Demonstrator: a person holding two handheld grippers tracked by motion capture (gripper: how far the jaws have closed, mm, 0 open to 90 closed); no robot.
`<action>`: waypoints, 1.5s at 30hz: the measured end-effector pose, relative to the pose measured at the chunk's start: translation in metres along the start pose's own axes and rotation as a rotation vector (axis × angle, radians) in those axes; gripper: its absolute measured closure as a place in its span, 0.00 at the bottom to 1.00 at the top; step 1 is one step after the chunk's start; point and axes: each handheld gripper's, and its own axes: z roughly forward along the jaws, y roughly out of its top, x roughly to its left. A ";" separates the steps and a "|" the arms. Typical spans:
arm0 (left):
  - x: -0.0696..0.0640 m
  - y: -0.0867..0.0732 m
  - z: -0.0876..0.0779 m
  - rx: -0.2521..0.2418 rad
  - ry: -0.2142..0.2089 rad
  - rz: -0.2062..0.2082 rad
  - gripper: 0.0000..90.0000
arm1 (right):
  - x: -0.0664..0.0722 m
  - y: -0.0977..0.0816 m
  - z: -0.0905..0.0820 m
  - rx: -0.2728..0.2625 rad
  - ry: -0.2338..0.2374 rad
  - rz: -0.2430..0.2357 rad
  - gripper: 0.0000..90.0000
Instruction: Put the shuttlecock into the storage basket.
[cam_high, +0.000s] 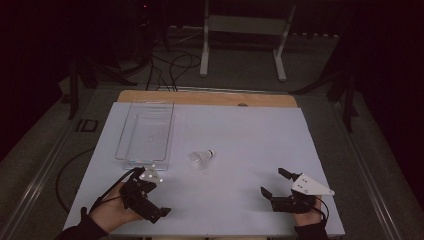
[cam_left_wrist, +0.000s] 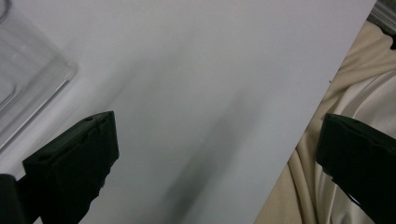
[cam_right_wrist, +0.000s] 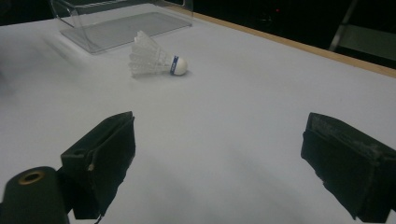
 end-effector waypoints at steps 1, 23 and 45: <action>0.000 0.001 0.001 0.002 -0.003 -0.004 0.00 | 0.000 0.000 0.000 0.000 0.000 0.000 0.11; -0.003 0.029 0.028 0.176 -0.079 0.022 0.00 | 0.001 0.000 0.001 0.005 0.003 -0.003 0.11; 0.003 0.067 0.056 0.228 -0.101 0.023 0.00 | 0.001 0.000 0.001 0.007 0.007 -0.001 0.11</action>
